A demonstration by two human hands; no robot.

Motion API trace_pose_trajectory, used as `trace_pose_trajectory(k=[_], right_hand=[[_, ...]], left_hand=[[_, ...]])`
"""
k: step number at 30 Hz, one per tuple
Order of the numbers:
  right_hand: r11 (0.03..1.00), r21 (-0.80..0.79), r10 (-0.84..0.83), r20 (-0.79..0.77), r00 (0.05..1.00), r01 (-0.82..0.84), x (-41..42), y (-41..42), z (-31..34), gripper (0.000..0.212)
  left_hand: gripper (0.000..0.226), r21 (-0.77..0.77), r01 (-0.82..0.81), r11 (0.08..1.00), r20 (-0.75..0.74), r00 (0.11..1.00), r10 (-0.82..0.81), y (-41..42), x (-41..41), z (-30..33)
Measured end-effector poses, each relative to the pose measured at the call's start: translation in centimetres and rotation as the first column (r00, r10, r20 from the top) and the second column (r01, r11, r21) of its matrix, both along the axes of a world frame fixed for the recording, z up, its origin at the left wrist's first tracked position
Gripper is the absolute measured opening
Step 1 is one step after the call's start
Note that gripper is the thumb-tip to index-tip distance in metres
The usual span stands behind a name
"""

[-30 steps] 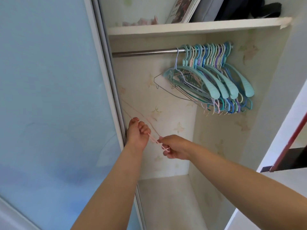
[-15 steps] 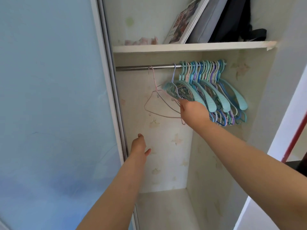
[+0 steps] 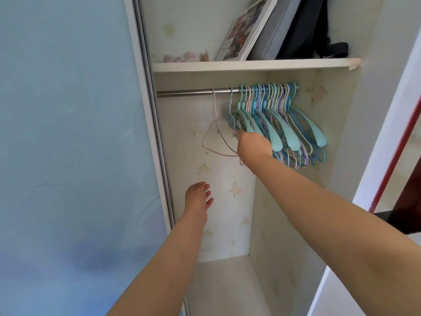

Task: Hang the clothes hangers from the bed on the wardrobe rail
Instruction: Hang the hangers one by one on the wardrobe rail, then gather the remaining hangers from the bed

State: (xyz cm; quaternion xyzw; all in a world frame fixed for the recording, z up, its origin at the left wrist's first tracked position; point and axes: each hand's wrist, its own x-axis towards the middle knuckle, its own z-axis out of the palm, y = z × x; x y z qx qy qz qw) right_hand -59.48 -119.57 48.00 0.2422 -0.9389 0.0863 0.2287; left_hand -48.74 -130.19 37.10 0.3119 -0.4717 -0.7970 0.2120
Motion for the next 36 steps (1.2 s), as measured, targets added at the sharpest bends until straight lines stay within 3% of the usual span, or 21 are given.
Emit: trace_pose_trajectory(k=[3, 8, 12, 15, 17, 19, 22, 25, 28, 31, 36], right_hand=[[0.996, 0.035, -0.082, 0.059, 0.995, 0.080, -0.8, 0.8, 0.5, 0.036], [0.984, -0.084, -0.138, 0.194, 0.971, 0.157, -1.9, 3.4, 0.1, 0.033], [0.963, -0.262, 0.019, 0.302, 0.953, 0.063, -0.1, 5.9, -2.5, 0.044], [0.932, -0.362, 0.092, 0.322, 0.942, 0.032, 2.6, 9.7, -5.4, 0.051], [0.917, -0.399, 0.171, 0.426, 0.889, 0.015, 4.8, 13.2, -8.0, 0.045], [0.892, -0.452, 0.270, 0.572, 0.774, 0.023, 7.5, 17.8, -10.5, 0.035], [0.901, -0.427, 0.271, 0.696, 0.665, 0.080, 12.5, 25.8, -13.4, 0.026], [0.899, -0.387, 0.183, 0.755, 0.630, 0.203, 17.6, 35.1, -16.6, 0.020], [0.845, -0.369, 0.093, 0.814, 0.574, 0.387, 23.0, 45.0, -19.9, 0.018], [0.684, -0.415, 0.047, 0.846, 0.531, 0.600, 28.8, 53.9, -23.3, 0.020], [0.339, -0.378, -0.030, 0.911, 0.411, 0.862, 38.3, 65.9, -27.7, 0.023]], left_hand=[[0.015, 0.004, 0.046, 0.999, 0.024, 0.999, -0.046, 0.4, 1.1, -0.5], [0.010, 0.008, 0.134, 0.991, 0.080, 0.988, -0.134, 1.0, 3.3, -1.8], [0.006, -0.007, 0.213, 0.977, 0.091, 0.973, -0.212, 3.1, 4.4, -2.2], [0.006, -0.103, 0.276, 0.956, 0.111, 0.958, -0.265, 6.2, 4.9, -2.3], [0.007, -0.213, 0.330, 0.920, 0.167, 0.940, -0.299, 9.1, 5.4, -2.8], [0.010, -0.356, 0.401, 0.844, 0.235, 0.913, -0.335, 12.5, 5.9, -3.7], [0.014, -0.496, 0.494, 0.714, 0.315, 0.869, -0.382, 19.1, 6.8, -5.6], [0.015, -0.523, 0.583, 0.621, 0.370, 0.812, -0.451, 27.6, 8.8, -8.0], [0.013, -0.481, 0.720, 0.500, 0.434, 0.691, -0.578, 36.9, 11.6, -11.3], [0.013, -0.449, 0.836, 0.314, 0.497, 0.526, -0.690, 45.6, 15.0, -14.4], [0.015, -0.440, 0.894, -0.087, 0.591, 0.216, -0.777, 58.7, 18.9, -18.1]])
